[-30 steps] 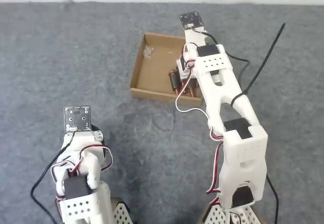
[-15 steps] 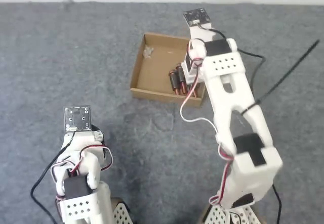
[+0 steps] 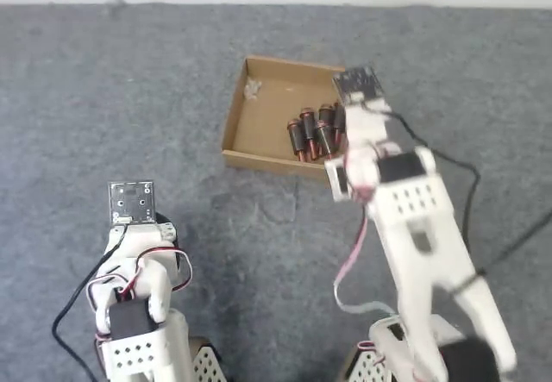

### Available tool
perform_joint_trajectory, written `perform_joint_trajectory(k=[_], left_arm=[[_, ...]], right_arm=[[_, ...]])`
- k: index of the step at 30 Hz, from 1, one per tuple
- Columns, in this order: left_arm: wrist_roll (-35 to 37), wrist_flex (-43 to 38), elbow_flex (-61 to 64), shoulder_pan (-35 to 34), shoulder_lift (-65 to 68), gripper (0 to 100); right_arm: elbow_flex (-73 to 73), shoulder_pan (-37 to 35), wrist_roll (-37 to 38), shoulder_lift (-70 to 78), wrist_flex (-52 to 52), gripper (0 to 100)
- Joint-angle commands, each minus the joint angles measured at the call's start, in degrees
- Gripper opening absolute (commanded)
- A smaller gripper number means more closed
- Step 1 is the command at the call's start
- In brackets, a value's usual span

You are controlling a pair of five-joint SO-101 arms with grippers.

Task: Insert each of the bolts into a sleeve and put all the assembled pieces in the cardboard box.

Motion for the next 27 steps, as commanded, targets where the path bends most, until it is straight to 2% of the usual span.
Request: perform_joint_trajectory(k=[1, 11, 22, 27], left_arm=[[-0.44, -0.09, -0.48, 0.0, -0.7, 2], [-0.44, -0.09, -0.48, 0.0, -0.7, 2], [-0.44, -0.09, -0.48, 0.0, -0.7, 2], [-0.44, -0.09, -0.48, 0.0, -0.7, 2]], right_arm=[[9.76, 2.07, 0.18, -12.09, -4.7, 0.6], [35.25, 12.62, 0.62, -42.33, -13.85, 0.6], [57.93, 12.79, 0.7, -75.56, -10.95, 0.6], [59.52, 12.79, 0.44, -75.38, -5.23, 0.6]])
